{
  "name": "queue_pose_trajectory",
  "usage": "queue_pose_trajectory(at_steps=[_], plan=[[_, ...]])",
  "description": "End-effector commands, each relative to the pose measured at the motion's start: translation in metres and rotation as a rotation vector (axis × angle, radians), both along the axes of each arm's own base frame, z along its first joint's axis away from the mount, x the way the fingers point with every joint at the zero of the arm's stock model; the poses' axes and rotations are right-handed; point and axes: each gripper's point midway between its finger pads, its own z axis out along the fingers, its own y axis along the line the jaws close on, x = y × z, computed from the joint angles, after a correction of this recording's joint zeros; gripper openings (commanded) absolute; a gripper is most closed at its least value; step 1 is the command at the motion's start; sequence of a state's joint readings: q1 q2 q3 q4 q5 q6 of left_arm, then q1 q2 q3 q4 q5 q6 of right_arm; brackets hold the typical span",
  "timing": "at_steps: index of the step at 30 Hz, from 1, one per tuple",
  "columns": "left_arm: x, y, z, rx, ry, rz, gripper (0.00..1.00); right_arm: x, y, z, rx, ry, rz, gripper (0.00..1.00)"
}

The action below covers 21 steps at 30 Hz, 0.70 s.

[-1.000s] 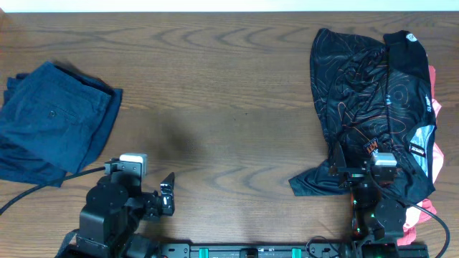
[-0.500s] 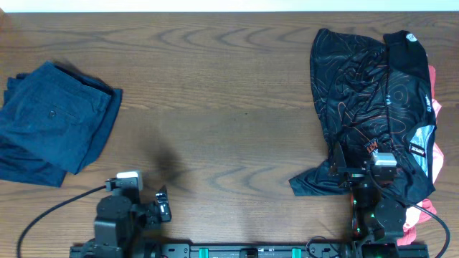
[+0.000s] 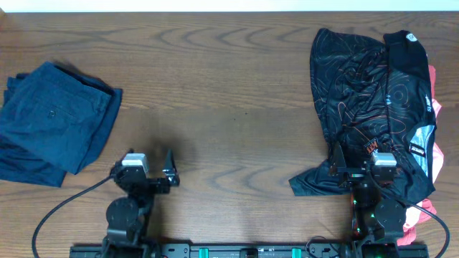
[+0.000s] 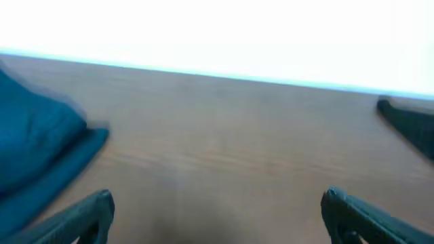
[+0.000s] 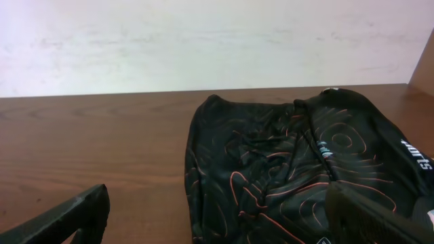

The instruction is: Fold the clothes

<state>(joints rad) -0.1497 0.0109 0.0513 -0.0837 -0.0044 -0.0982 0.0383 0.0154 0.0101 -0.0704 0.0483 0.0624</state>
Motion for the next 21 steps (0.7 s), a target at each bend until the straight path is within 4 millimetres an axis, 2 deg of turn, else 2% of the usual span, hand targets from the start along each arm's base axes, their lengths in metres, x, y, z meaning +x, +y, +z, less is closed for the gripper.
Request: queue_pose_trajectory(at_steps=[1, 4, 6, 21], plan=[[0.004, 0.005, -0.004, 0.070, -0.038, 0.018, 0.98, 0.000, -0.002, -0.001, -0.015, 0.000, -0.006, 0.99], [0.004, 0.007, -0.008, 0.069, -0.022, 0.021, 0.98, 0.000, -0.002, -0.001, -0.015, 0.000, -0.006, 0.99], [0.002, 0.003, -0.018, 0.066, 0.018, -0.011, 0.98, 0.000, -0.002, -0.001, -0.015, 0.000, -0.006, 0.99], [0.002, 0.004, -0.017, 0.066, 0.017, -0.009, 0.98, 0.000, -0.002, -0.001, -0.015, 0.000, -0.006, 0.99]])
